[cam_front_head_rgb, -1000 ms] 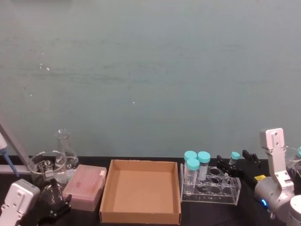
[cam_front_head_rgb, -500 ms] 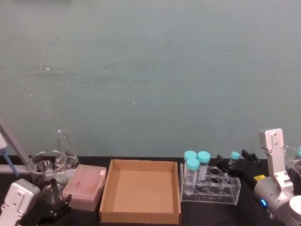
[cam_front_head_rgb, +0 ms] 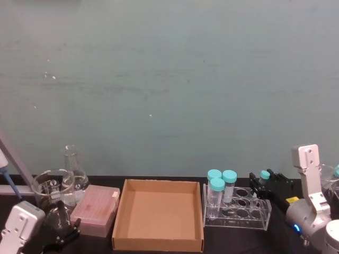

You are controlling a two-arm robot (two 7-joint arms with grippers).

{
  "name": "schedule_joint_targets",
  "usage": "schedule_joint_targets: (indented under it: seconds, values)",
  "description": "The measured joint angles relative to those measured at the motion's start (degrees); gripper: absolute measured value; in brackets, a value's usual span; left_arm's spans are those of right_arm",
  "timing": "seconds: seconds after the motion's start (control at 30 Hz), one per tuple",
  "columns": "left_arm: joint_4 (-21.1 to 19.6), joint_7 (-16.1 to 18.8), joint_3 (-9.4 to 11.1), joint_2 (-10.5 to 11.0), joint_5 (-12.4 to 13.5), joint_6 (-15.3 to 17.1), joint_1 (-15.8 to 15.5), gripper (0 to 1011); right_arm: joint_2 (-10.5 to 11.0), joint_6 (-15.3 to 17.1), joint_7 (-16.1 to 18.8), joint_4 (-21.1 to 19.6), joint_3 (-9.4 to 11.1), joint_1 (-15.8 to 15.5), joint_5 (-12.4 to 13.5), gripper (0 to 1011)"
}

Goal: Use the right hand to move the test tube from the test tube rack into the box.

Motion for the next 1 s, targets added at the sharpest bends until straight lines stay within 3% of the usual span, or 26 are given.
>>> schedule_joint_targets:
  seconds: [0.3, 1.0]
  values:
    - [0.0, 0.0, 0.0, 0.0, 0.0, 0.0, 0.0, 1000, 0.0, 0.0, 0.0, -0.1, 0.0, 0.0, 0.0, 283]
    - [0.0, 0.0, 0.0, 0.0, 0.0, 0.0, 0.0, 1000, 0.0, 0.0, 0.0, -0.1, 0.0, -0.1, 0.0, 269]
